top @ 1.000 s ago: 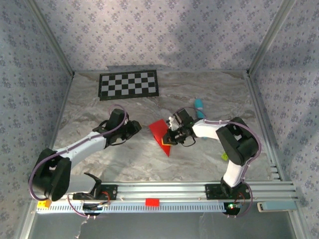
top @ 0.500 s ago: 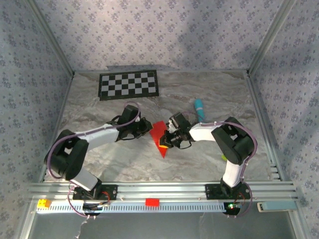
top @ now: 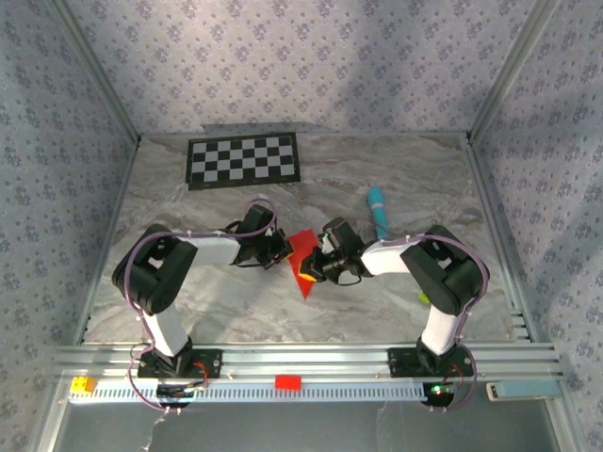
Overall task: Fold a paper plane with a square sheet of paper (pick it up from the middle)
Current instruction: Rotate the paper at the center of the table, then fold the wing for the fifth time at the center of the table.
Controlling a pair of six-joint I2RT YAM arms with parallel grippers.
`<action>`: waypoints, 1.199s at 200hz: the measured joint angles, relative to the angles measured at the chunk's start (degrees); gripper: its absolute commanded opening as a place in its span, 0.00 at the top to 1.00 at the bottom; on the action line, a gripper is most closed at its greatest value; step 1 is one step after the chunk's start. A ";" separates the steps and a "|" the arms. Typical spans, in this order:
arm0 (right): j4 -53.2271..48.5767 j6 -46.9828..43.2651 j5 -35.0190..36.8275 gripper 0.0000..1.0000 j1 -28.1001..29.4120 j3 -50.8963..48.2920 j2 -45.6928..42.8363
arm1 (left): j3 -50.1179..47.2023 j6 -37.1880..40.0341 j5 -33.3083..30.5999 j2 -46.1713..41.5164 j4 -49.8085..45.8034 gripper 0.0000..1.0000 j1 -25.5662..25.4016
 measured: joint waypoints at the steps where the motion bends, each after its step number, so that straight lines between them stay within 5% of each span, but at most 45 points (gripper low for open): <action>1: -0.07 -0.02 0.09 0.86 0.00 0.00 -0.04 | 0.00 0.02 0.13 0.02 0.07 0.98 0.00; 73: -8.04 -4.87 2.97 0.67 -8.50 -0.44 -8.07 | -0.76 1.62 1.16 0.46 2.71 1.00 0.04; 240: -9.46 -7.32 -0.92 0.70 -10.58 0.66 -3.78 | 0.00 6.05 2.05 0.50 0.79 1.00 0.04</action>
